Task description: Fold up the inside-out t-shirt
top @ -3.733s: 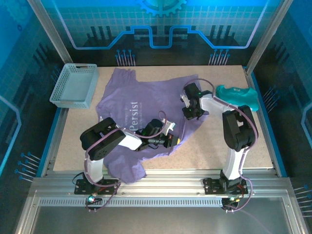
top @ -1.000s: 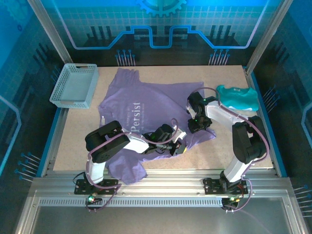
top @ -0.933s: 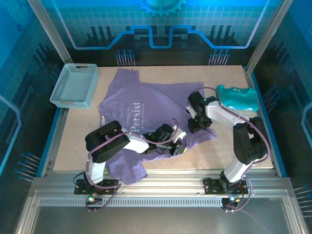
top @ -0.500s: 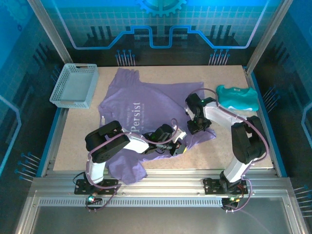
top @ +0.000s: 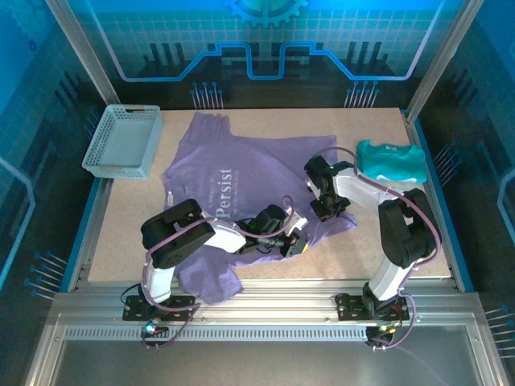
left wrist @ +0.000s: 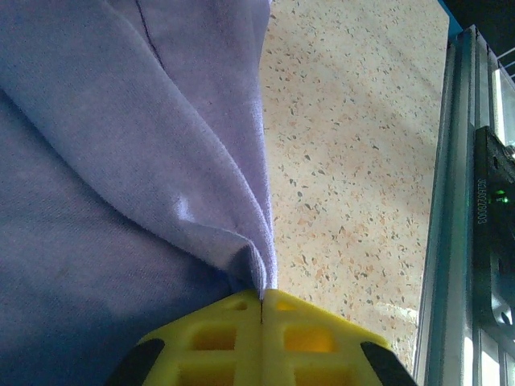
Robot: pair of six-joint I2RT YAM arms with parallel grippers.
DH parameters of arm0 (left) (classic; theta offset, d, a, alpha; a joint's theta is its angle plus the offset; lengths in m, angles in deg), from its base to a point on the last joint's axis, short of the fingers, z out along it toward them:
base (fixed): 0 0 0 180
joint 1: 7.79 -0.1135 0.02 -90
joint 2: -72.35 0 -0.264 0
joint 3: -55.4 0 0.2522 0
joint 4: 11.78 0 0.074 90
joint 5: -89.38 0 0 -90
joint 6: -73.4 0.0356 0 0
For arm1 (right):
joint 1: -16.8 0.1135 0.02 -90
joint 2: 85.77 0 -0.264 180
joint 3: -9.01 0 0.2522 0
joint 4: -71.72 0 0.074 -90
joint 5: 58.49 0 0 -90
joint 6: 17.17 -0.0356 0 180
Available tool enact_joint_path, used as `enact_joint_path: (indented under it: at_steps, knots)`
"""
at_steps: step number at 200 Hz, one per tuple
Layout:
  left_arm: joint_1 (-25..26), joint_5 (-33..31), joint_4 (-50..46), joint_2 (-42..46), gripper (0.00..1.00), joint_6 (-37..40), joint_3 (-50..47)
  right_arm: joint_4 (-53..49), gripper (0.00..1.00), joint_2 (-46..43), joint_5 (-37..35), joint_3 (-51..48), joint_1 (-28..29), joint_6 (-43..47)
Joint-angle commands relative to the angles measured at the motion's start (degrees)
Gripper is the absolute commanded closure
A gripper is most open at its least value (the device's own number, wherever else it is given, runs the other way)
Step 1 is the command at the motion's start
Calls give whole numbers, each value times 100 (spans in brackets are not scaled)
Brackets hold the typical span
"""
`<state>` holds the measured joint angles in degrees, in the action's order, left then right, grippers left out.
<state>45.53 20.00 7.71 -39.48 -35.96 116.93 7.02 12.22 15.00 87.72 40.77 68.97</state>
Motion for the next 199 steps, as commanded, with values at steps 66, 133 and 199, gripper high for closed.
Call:
enact_joint_path:
  at_steps: [66, 133, 199]
  knots:
    - [-21, 27, -24, -9, 100, 12, 84, 58, 100, -526, 707, -44, -185, -45]
    - [-1122, -543, -1171, 2205, 44, -1705, -1087, 1060, 100, -2012, 3450, -1025, -2159, -823]
    - [-3470, -1222, -3585, 2152, 38, -1771, -446, 1443, 100, -2093, 3325, -1295, -2354, -990]
